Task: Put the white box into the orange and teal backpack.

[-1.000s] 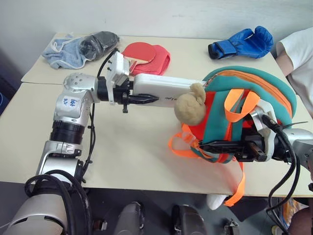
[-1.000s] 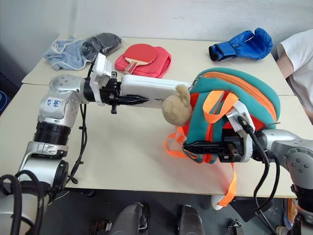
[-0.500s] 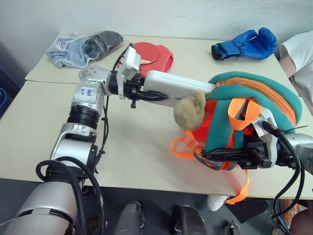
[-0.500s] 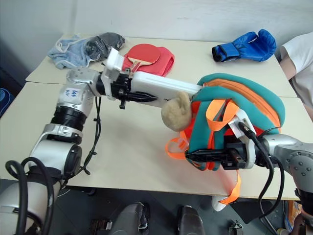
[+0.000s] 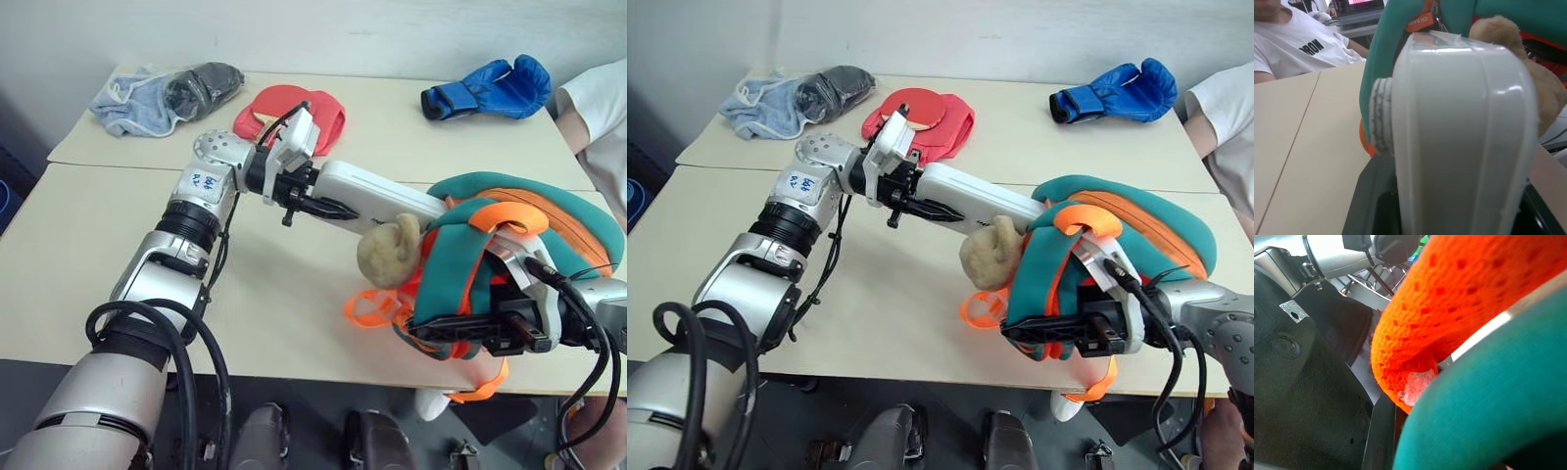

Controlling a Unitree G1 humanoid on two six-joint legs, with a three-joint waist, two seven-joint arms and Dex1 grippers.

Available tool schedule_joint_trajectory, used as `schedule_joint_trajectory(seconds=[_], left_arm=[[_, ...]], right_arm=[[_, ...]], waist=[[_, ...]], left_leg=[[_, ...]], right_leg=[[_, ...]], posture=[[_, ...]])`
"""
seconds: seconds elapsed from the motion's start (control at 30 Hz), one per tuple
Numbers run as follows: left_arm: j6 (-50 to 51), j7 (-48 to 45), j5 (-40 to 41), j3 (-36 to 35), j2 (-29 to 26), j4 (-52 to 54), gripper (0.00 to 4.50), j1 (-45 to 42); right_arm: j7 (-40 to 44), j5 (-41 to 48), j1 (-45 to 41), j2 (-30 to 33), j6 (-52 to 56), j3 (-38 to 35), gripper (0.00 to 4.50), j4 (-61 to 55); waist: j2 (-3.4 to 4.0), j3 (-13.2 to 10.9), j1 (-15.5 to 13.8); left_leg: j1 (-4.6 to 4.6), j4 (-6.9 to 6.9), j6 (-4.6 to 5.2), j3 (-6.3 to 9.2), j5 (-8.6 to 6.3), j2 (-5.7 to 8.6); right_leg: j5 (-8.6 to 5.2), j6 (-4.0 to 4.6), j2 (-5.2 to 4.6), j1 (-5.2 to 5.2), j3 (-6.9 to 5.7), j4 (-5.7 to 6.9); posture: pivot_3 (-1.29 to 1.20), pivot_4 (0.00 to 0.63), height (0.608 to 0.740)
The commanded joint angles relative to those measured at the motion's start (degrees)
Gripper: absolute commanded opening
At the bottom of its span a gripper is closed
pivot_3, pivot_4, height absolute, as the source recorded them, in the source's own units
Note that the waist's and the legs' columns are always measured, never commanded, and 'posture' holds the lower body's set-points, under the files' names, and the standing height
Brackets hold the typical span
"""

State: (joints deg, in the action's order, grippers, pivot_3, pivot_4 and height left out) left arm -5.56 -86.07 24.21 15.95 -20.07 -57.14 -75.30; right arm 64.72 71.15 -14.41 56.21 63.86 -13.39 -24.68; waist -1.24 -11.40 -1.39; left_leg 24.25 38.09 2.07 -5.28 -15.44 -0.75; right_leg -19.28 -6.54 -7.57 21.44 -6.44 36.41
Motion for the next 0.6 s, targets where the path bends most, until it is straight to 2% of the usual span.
schedule_joint_trajectory(seconds=[0.03, 0.2, 0.27, 0.33, 0.47, 0.6], left_arm=[[-1.73, -6.43, 2.15, 1.22, -4.31, 2.17, 1.27, -0.44], [4.41, -6.43, 12.37, 11.21, -14.27, 18.28, 1.27, 7.20], [4.94, -6.43, 14.78, 13.09, -15.91, 23.46, 1.27, 9.75], [3.54, -6.43, 14.41, 11.48, -13.76, 23.01, 1.27, 10.25], [-0.66, -4.94, 10.83, 2.85, -3.25, 13.66, 1.27, 6.22], [-3.41, -3.92, 5.72, -0.15, 2.08, 7.55, 1.27, 2.52]], right_arm=[[-0.65, 4.08, 1.10, 1.07, 1.19, -2.37, 0.01, -2.16], [-1.22, 6.89, 2.72, 2.05, 2.19, -4.48, 0.01, -2.47], [-0.86, 7.23, 3.24, 2.68, 2.31, -4.66, 0.01, -2.32], [-0.38, 7.34, 3.59, 3.13, 2.29, -4.64, 0.01, -2.09], [1.30, 6.23, 4.14, 3.59, 1.84, -4.08, 0.01, -1.90], [2.91, 5.19, 4.85, 3.79, 1.53, -3.69, 0.01, -1.94]], waist=[[-0.01, -0.01, 0.04], [0.01, 0.00, 1.47], [0.01, 0.00, 1.48], [0.00, 0.00, 1.07], [-0.01, -0.01, -0.63], [-0.01, -0.01, -0.41]], left_leg=[[0.01, 0.00, 0.00, 0.00, 0.00, 0.00], [-0.04, -0.13, -0.07, 0.00, -0.03, -0.10], [-0.05, -0.11, -0.07, 0.03, -0.02, -0.11], [-0.05, -0.05, -0.07, 0.06, -0.03, -0.11], [-0.02, 0.24, 0.13, 0.14, -0.10, 0.06], [0.23, 0.31, 0.31, -0.04, -0.20, 0.09]], right_leg=[[0.00, 0.00, 0.00, 0.02, 0.00, 0.02], [0.00, 0.01, 0.02, 0.02, 0.09, 0.09], [0.00, 0.01, -0.01, -0.02, 0.16, 0.08], [0.00, 0.01, -0.03, -0.07, 0.29, 0.08], [0.01, -0.01, -0.05, -0.18, 0.21, -0.07], [0.20, -0.32, -0.02, -0.04, 0.15, -0.28]], posture=[[0.00, 0.150, 0.740], [0.00, 0.150, 0.740], [0.00, 0.150, 0.740], [0.00, 0.150, 0.740], [0.00, 0.150, 0.740], [0.00, 0.150, 0.740]])
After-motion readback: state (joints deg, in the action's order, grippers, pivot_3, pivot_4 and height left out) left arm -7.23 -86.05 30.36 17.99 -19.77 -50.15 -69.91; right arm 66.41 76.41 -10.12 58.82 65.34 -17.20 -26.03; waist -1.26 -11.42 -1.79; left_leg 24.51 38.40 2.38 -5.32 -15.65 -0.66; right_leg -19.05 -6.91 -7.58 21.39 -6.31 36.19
